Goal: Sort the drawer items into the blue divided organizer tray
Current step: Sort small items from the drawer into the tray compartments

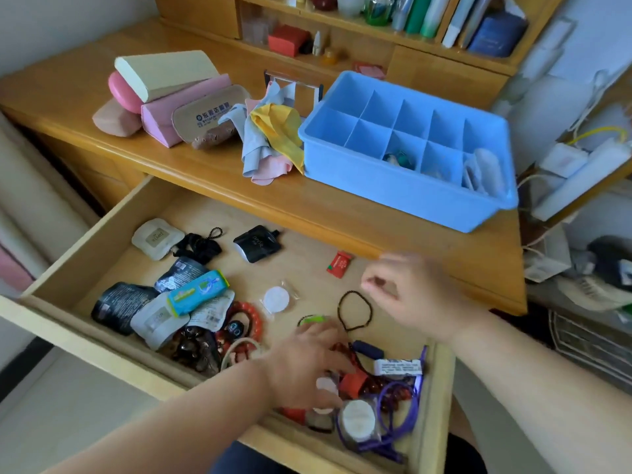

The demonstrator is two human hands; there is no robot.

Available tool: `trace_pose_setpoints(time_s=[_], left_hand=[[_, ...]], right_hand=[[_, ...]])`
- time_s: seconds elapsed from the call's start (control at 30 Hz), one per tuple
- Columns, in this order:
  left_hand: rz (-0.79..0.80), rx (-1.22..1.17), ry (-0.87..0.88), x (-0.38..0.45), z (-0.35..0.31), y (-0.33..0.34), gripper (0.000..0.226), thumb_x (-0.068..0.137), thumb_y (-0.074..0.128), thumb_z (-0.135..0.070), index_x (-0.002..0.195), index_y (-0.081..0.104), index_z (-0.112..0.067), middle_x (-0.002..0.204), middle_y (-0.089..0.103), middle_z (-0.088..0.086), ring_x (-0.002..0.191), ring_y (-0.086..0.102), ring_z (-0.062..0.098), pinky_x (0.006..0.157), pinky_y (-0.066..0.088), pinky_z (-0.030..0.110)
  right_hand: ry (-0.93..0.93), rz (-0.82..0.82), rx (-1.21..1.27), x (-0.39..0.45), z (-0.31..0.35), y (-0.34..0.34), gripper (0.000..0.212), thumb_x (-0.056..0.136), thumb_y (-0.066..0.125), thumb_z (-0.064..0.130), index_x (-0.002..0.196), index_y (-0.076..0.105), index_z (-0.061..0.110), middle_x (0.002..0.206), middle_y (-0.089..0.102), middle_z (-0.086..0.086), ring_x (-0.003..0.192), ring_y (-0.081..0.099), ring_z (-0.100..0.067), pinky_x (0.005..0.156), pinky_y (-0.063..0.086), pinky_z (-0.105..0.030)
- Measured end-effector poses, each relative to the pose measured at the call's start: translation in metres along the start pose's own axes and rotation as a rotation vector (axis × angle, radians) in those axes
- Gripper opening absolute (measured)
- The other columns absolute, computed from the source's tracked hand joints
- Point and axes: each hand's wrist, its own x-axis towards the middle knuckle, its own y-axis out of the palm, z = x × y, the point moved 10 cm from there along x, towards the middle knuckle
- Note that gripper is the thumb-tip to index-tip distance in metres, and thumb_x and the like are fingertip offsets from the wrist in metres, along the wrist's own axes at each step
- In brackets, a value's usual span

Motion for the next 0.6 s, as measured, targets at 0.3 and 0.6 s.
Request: trace_pose_setpoints(time_s=[0.3, 0.6], left_hand=[[-0.039, 0.346, -0.371, -0.008, 0.053, -0.01, 0.049, 0.085, 0.052, -0.017, 0.132, 0.051, -0.031, 0.153, 0.027, 0.0, 0.143, 0.015, 0.018, 0.119, 0.006, 0.042], [0.014, 0.121, -0.323, -0.027, 0.036, -0.02, 0.066, 0.075, 0.068, -0.049, 0.133, 0.045, -0.027, 0.127, 0.042, 0.0, 0.116, 0.045, 0.02, 0.094, 0.044, 0.036]], right_hand=[[0.275, 0.67, -0.248, -0.105, -0.06, 0.123, 0.025, 0.084, 0.061, 0.038, 0.106, 0.056, 0.027, 0.104, 0.062, 0.003, 0.096, 0.059, -0.022, 0.068, 0.038, -0.03], [0.516, 0.478, 0.02, -0.085, -0.078, 0.096, 0.023, 0.082, 0.065, 0.039, 0.102, 0.055, 0.034, 0.084, 0.058, 0.01, 0.074, 0.054, -0.015, 0.051, 0.032, -0.025]])
